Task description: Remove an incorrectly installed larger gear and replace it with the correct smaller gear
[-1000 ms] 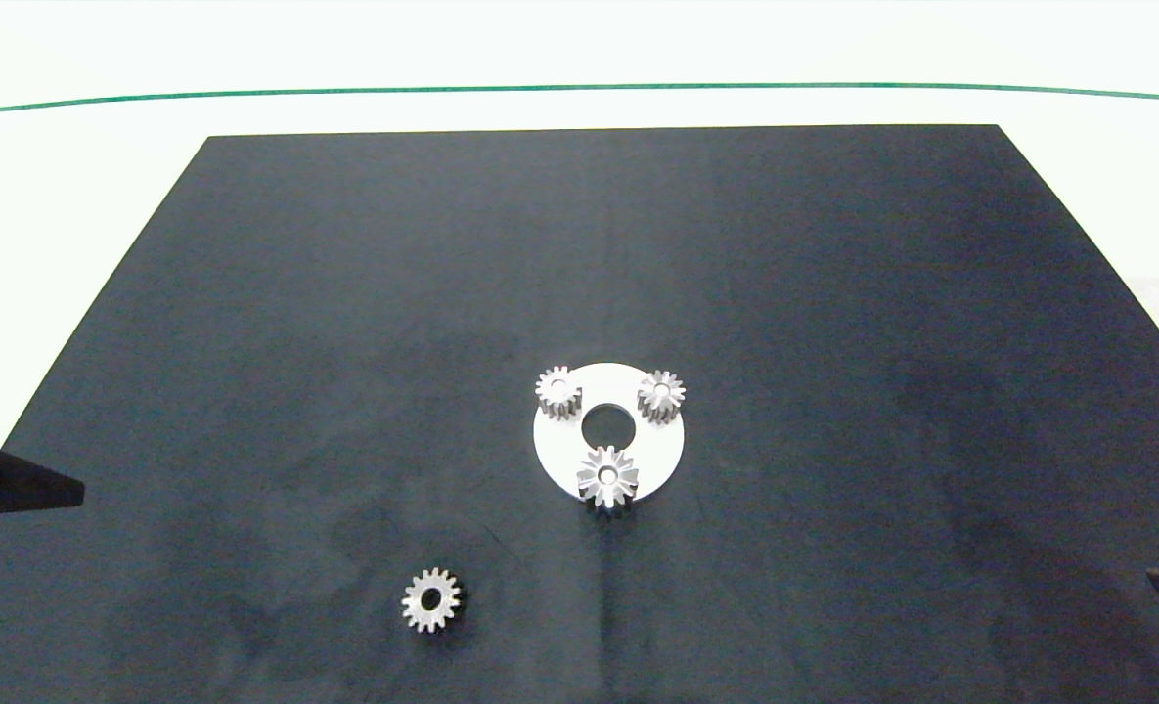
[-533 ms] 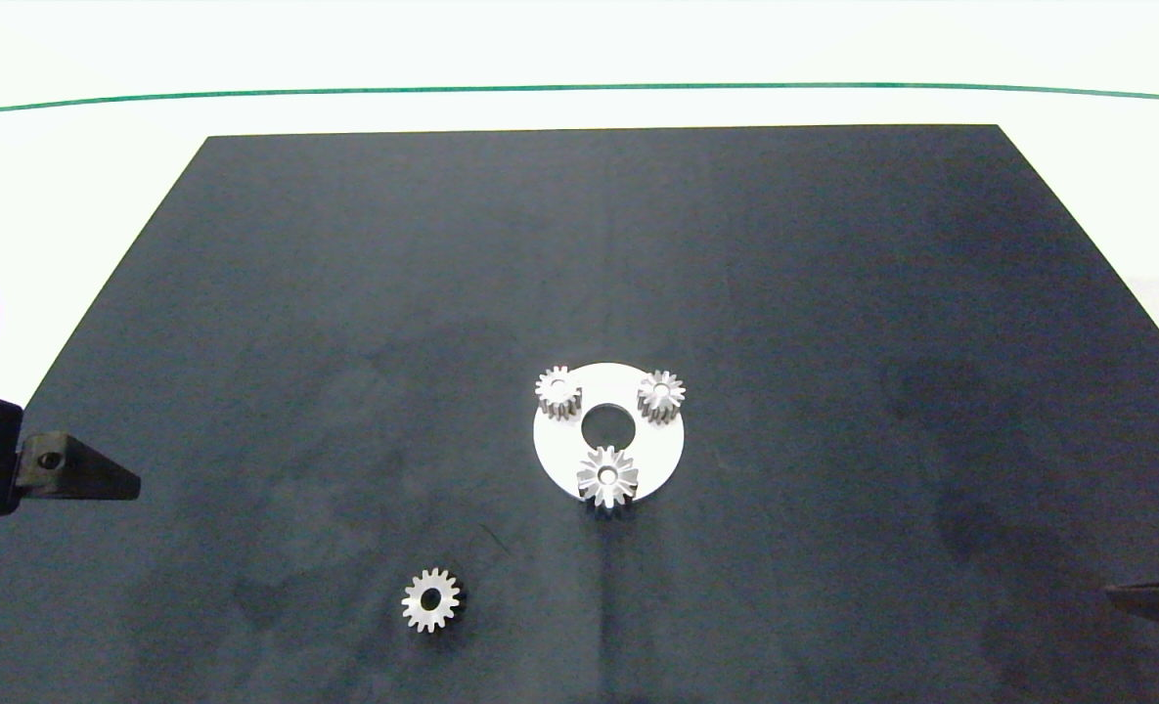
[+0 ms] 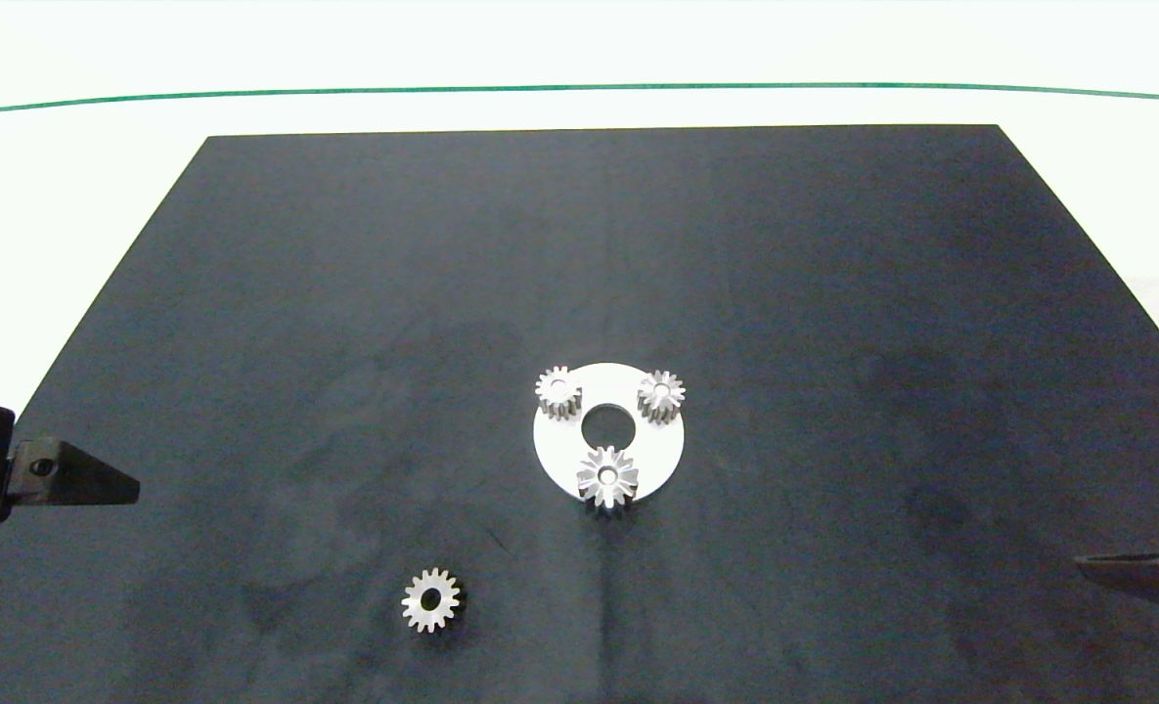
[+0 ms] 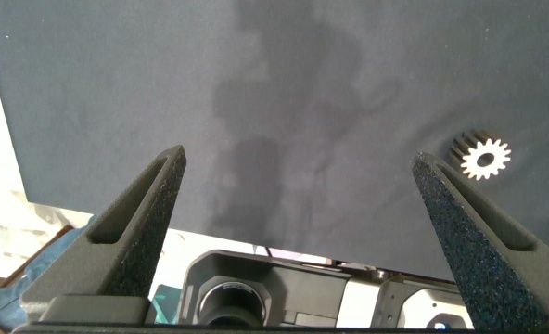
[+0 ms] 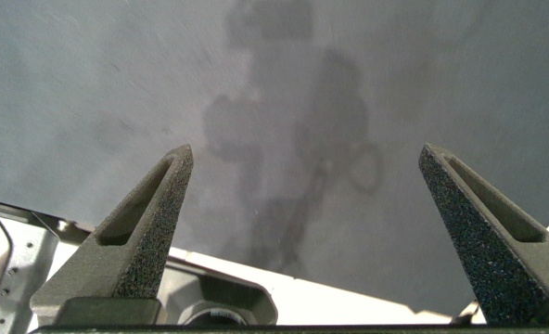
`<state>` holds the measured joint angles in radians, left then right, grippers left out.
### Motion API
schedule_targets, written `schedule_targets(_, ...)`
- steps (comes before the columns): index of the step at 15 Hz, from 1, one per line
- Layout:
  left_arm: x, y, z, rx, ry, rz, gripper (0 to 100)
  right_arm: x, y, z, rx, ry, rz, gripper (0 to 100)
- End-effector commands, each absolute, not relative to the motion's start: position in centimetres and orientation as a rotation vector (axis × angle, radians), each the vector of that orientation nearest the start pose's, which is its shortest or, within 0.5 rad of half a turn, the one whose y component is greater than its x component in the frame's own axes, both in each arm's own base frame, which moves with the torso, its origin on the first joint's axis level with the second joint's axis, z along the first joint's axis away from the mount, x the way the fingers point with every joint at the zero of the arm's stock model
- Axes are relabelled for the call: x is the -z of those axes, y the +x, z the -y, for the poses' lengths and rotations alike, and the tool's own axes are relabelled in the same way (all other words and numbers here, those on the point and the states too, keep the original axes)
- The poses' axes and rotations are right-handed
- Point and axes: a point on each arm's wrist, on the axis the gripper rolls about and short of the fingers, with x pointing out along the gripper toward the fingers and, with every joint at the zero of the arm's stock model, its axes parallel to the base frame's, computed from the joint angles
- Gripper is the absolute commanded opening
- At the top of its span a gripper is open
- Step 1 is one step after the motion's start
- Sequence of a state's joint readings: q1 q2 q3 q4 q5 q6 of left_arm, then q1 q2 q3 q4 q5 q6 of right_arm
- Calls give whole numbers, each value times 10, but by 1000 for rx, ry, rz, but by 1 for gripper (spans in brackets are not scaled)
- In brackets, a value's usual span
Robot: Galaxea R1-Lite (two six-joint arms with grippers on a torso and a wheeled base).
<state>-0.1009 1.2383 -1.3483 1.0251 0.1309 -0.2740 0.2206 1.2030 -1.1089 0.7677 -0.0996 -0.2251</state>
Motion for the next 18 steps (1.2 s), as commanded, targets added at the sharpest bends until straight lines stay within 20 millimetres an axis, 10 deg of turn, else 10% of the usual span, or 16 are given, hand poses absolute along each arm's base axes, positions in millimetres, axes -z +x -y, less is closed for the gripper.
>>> schedule_targets(1, -299, 122, 10, -148, -152, -881, 100, -271, 150, -50, -213, -384, -828, 100)
schedule_targets(10, -303, 111, 15, -96, -142, -865, 100, -306, 174, -165, -517, -513, -825, 100)
schedule_targets(18, -306, 103, 14, -90, -145, -839, 100, -293, 172, -219, -544, -763, -836, 100)
